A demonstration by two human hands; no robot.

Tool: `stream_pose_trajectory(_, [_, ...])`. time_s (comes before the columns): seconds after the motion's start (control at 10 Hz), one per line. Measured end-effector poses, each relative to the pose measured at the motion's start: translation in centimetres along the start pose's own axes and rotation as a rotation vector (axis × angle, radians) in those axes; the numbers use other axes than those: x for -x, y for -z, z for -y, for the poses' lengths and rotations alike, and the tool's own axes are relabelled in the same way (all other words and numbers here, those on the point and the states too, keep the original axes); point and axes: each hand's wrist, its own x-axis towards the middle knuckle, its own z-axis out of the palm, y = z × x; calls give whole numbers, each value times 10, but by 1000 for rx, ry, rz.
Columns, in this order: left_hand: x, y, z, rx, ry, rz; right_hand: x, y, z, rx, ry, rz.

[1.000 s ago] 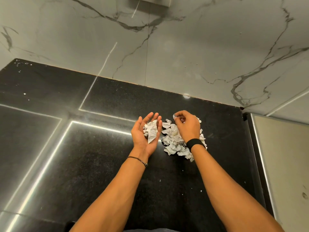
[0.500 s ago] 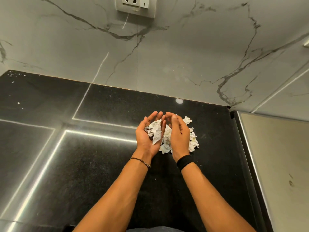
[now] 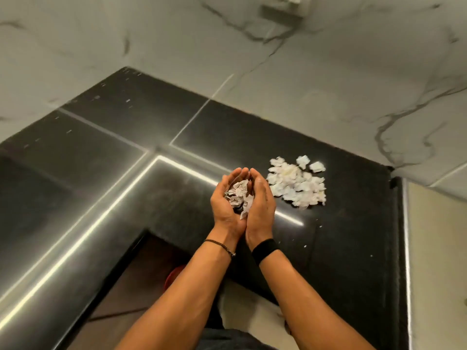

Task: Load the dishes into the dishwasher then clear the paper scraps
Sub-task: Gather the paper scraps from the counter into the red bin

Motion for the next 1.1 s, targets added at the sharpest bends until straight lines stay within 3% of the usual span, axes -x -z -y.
stream_pose_trajectory(0.1, [52,40,-14,1,-158,-65,53,3,-30,-15,-103,115])
stream_pose_trajectory(0.3, [138,126,-38,-118,-332,-367,152,18,-85,94,-269,242])
stream_pose_trajectory(0.5, [180,204,-43,-114,-325,-591,204,38,-145,159,-548,206])
stream_pose_trajectory(0.8, [97,357,-41,-93,-165,-914,172,64,-325,329,-772,-84])
stream_pose_trajectory(0.9, [25,545,9,199,-70,-1051,154,82,-376,269,-826,-99])
stream_pose_trajectory(1.0, [13,635,6,32,-13,-811,141,94,-413,216,-839,3])
stream_pose_trajectory(1.1, [37,499,-40,-293,-123,-746,140,111,-439,275,-792,-10])
